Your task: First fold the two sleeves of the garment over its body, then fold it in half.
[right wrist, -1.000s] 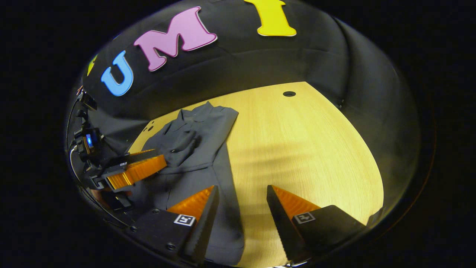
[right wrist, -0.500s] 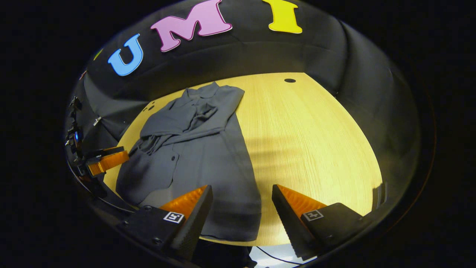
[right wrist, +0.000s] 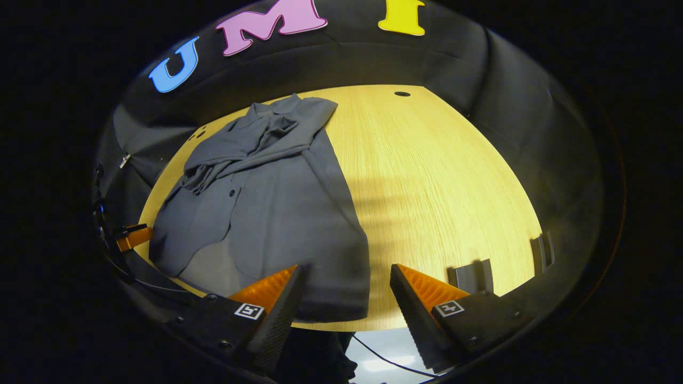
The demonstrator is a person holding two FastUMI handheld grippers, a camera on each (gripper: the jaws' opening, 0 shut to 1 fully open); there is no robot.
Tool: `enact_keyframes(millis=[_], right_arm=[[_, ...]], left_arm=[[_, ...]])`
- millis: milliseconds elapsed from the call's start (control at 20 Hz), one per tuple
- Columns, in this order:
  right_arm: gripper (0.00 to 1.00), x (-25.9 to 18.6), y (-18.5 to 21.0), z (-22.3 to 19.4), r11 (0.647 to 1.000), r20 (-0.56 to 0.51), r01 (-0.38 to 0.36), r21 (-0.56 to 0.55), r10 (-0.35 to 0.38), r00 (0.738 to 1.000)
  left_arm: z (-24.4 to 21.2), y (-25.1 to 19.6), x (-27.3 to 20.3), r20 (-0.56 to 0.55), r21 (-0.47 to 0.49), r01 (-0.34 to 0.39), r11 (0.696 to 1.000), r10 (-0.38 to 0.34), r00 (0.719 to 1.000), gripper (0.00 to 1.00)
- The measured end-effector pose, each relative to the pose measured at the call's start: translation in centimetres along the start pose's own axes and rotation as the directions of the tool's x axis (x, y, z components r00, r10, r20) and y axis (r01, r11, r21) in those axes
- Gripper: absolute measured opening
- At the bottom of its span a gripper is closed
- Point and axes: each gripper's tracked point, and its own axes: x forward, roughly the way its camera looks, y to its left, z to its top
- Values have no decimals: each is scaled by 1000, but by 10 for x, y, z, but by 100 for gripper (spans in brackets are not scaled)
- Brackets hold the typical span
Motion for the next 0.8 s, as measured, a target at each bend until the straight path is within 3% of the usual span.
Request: enact_keyframes(millis=[100, 150, 250, 500, 700, 750, 800], right_arm=[[99, 5, -4, -7, 1000, -17, 15, 21, -14, 1000], [99, 7, -3, -8, 999, -22, 12, 35, -12, 1000], [99, 14, 0, -10, 999, -29, 7, 34, -6, 1000], [99, 24, 4, -17, 995, -41, 28, -95, -33, 999], [99, 29, 7, -12, 994, -30, 13, -110, -17, 999], [100, 30, 9, -14, 994, -39, 4, -114, -8, 999], [94, 31, 15, -10, 992, -39, -13, -125, 8, 999]], left_arm=[[-11, 9, 5, -25, -3, -20, 1000, 20, 999, 92], [-13, 11, 7, -30, -6, -30, 1000, 30, 999, 96], [-16, 12, 10, -43, -7, -32, 999, 31, 999, 94], [-26, 13, 22, -84, 74, -77, 994, 83, 993, 95], [-25, 12, 22, -80, 41, -81, 996, 84, 993, 97], [-24, 7, 29, -91, 62, -56, 997, 61, 994, 97], [-26, -3, 24, -98, 102, -22, 995, 32, 995, 95]])
